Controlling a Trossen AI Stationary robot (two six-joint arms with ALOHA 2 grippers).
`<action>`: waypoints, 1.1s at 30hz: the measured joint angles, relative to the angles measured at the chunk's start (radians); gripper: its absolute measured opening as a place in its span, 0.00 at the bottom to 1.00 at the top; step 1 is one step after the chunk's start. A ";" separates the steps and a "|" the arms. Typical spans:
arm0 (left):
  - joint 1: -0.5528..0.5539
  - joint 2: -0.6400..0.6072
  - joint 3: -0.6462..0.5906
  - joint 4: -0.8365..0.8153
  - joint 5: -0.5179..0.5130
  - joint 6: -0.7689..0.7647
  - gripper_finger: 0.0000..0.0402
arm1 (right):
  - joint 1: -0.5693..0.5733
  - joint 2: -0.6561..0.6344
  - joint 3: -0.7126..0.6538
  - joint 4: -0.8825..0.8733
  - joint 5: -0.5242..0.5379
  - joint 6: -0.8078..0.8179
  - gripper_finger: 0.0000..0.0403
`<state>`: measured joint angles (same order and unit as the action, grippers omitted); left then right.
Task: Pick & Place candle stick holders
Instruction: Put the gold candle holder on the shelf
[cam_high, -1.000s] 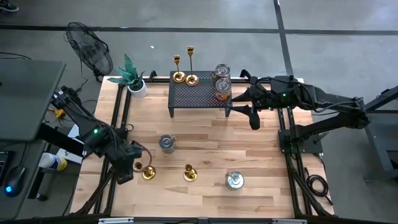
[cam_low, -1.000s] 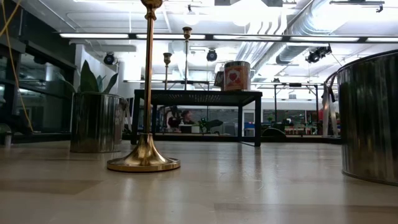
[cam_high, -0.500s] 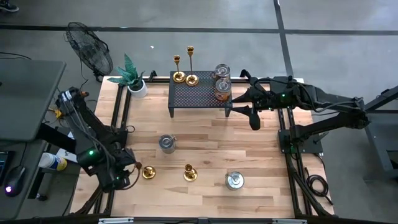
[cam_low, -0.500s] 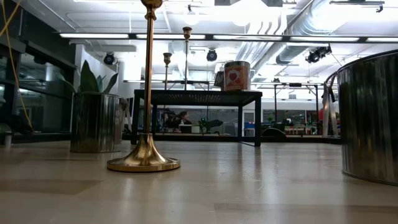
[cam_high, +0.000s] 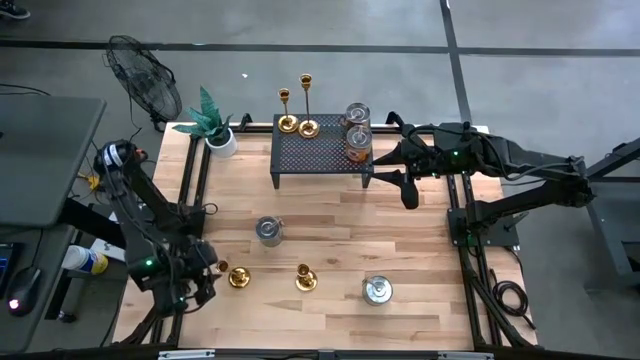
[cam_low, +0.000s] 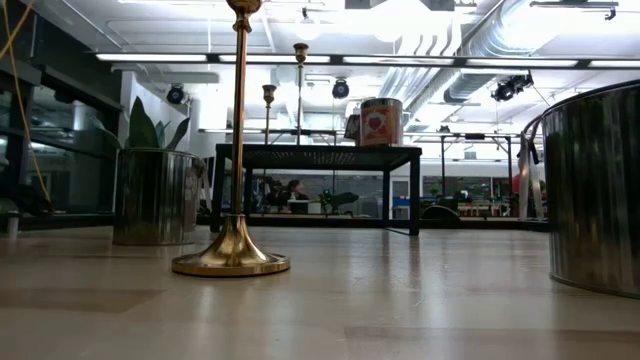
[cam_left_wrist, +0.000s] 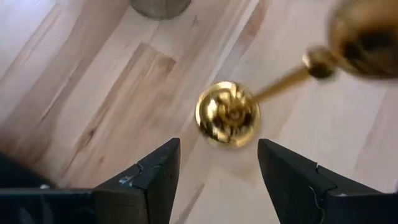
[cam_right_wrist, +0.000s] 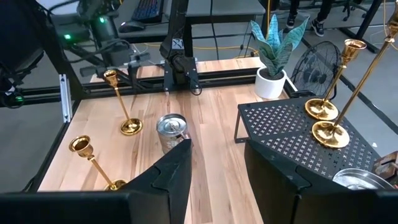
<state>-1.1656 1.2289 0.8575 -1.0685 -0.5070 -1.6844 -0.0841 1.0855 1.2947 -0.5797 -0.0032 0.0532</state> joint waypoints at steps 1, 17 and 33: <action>0.001 0.000 -0.016 0.023 -0.013 -0.004 0.53 | 0.000 0.000 0.000 0.000 0.000 0.000 0.35; 0.000 0.000 -0.067 0.145 -0.257 0.108 0.53 | 0.000 0.000 0.000 0.000 0.000 0.026 0.35; 0.000 0.000 -0.067 0.187 -0.319 0.105 0.38 | 0.000 0.000 0.000 0.000 0.015 0.044 0.35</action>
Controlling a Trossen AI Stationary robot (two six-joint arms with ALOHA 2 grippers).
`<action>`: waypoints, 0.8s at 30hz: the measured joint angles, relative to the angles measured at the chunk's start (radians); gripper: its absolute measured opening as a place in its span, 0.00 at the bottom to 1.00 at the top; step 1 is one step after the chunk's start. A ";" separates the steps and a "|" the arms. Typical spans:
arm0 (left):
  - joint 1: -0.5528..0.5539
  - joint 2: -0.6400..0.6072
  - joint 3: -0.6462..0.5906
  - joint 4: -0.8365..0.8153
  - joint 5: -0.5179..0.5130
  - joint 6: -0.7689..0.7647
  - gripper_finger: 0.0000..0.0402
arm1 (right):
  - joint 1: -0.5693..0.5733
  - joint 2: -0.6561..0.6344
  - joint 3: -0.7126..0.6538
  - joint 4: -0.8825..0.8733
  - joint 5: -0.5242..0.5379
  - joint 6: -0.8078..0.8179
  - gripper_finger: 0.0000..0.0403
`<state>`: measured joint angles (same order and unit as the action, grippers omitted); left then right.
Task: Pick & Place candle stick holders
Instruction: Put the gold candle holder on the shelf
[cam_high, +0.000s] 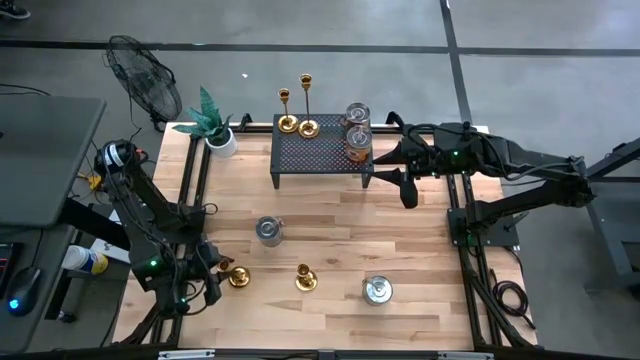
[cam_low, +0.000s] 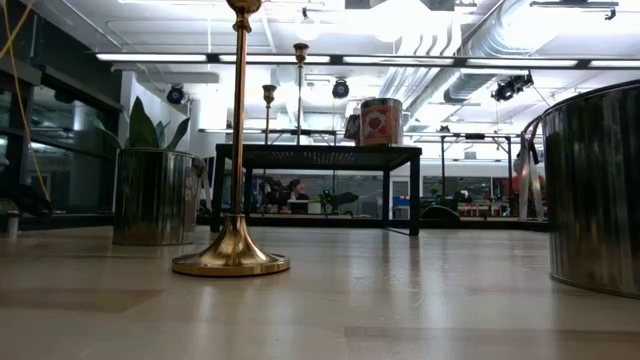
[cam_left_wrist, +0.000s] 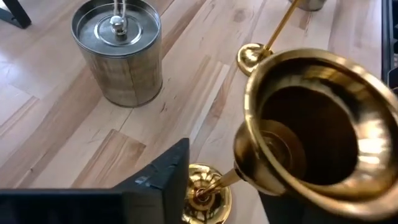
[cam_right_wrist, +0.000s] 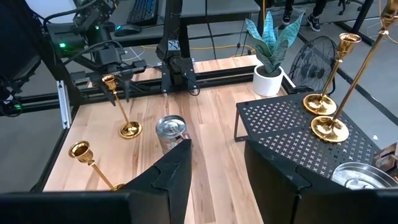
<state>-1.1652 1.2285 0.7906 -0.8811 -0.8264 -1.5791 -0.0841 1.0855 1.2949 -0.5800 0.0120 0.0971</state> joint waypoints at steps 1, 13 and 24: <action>0.000 0.000 0.000 0.000 -0.002 -0.002 0.36 | 0.000 0.000 0.000 0.000 0.000 0.000 0.35; 0.000 0.000 0.000 0.019 -0.050 -0.049 0.08 | 0.000 0.000 0.000 0.000 -0.001 0.000 0.35; 0.001 0.000 0.000 0.053 -0.075 -0.053 0.03 | 0.000 0.000 0.000 -0.016 -0.012 0.000 0.35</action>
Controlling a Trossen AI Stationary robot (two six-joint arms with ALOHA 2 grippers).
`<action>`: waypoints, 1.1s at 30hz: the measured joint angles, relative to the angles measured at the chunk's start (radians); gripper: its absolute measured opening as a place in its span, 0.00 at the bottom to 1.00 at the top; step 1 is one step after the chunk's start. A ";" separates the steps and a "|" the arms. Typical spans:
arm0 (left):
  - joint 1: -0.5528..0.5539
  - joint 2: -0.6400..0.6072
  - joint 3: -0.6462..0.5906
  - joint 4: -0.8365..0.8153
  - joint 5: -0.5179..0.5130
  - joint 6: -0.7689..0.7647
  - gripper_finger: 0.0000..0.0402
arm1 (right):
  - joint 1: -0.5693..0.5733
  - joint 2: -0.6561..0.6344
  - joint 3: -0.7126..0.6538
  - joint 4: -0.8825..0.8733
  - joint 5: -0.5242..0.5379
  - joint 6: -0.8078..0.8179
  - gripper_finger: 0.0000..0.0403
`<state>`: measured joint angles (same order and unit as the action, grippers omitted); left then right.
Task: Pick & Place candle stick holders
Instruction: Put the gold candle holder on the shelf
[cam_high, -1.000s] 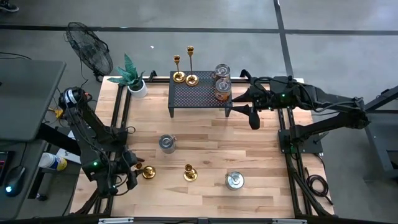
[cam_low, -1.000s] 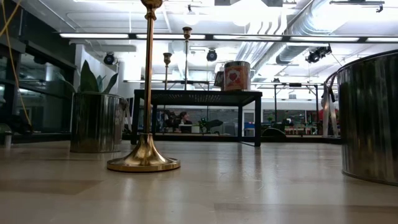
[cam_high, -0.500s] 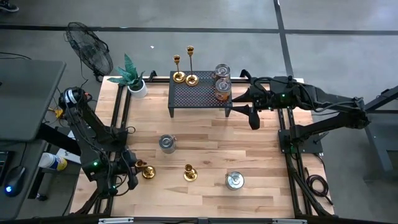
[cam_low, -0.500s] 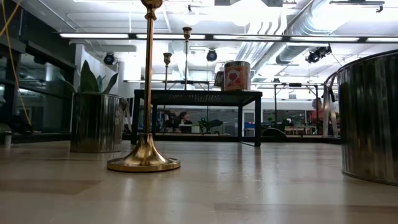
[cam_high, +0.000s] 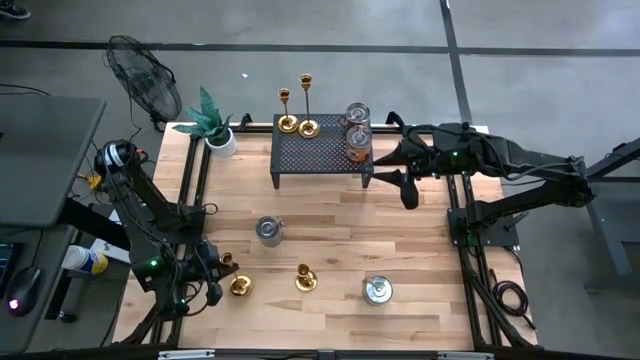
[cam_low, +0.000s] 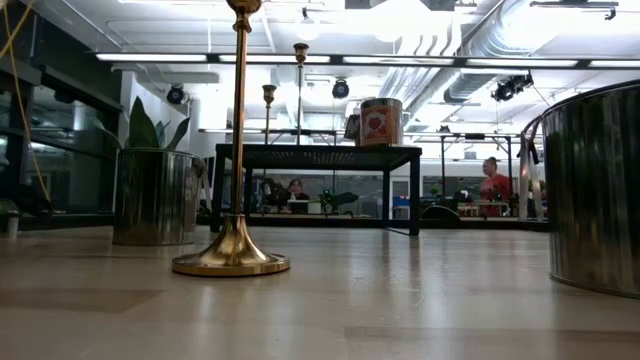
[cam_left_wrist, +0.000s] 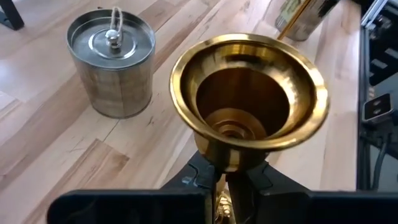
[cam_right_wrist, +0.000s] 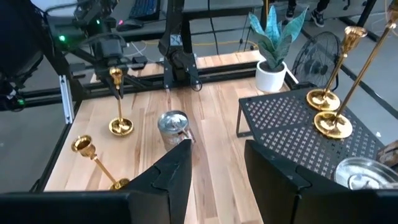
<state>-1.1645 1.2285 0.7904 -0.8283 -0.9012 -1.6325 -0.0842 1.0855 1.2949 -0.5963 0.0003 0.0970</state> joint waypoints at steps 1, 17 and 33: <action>0.000 0.000 0.003 0.000 -0.007 -0.003 0.02 | 0.000 0.000 0.000 -0.008 -0.002 0.000 0.35; 0.121 -0.003 0.246 -0.109 -0.100 0.103 0.02 | 0.000 0.000 0.000 -0.050 -0.014 -0.009 0.35; 0.490 -0.003 0.594 -0.116 -0.107 0.682 0.02 | 0.000 0.000 0.000 -0.037 -0.035 -0.009 0.35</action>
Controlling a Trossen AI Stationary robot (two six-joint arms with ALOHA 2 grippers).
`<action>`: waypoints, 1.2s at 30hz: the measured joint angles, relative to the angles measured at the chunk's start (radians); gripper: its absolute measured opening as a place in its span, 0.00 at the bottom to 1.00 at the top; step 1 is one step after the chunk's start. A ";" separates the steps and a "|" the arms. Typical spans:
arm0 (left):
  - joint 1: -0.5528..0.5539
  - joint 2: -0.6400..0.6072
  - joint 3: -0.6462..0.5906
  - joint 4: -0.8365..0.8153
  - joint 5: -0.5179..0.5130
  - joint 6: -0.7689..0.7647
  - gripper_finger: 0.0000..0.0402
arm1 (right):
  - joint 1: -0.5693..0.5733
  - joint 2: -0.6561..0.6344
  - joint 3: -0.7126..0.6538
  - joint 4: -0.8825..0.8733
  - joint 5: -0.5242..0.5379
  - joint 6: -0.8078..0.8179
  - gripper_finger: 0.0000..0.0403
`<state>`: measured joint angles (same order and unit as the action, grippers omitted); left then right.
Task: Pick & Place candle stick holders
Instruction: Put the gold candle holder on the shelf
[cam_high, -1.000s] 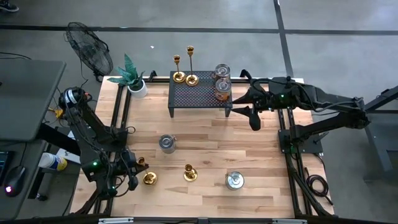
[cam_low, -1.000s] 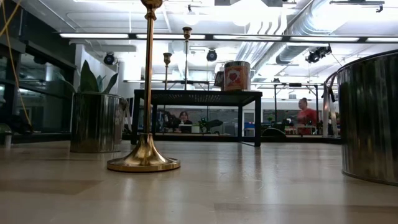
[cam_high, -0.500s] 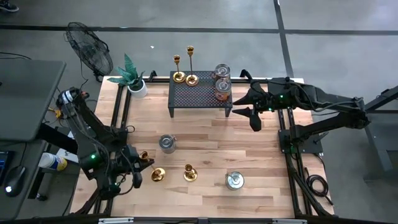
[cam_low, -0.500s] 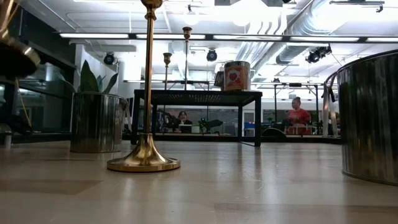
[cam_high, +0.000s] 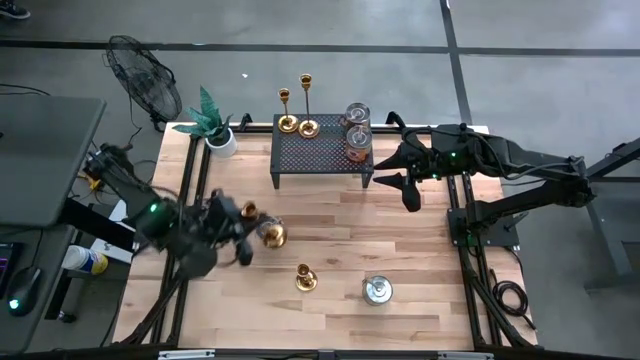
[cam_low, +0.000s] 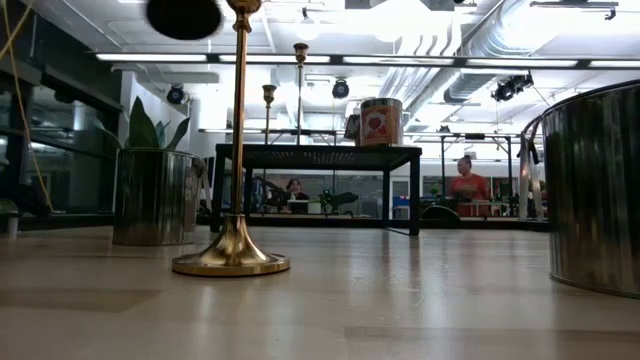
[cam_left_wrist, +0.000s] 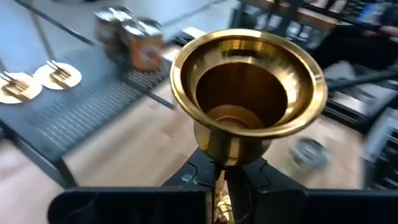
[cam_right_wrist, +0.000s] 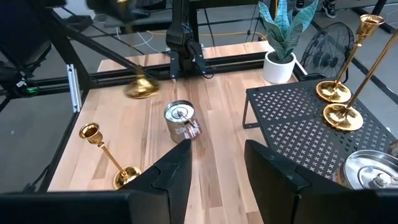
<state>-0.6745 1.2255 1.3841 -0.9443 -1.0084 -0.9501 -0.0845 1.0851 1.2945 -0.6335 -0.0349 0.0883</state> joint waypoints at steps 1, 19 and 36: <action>0.037 0.000 0.011 0.000 0.001 0.033 0.02 | 0.000 0.000 0.000 0.001 0.000 0.001 0.35; 0.791 0.003 0.050 0.211 0.406 0.713 0.02 | 0.000 0.000 0.000 0.002 0.144 0.007 0.35; 1.160 0.125 0.041 0.342 0.860 1.023 0.02 | 0.000 0.000 0.000 0.002 0.223 -0.017 0.35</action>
<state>0.4860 1.3509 1.4246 -0.6028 -0.1483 0.0734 -0.0849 1.0851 1.2945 -0.6312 0.1885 0.0708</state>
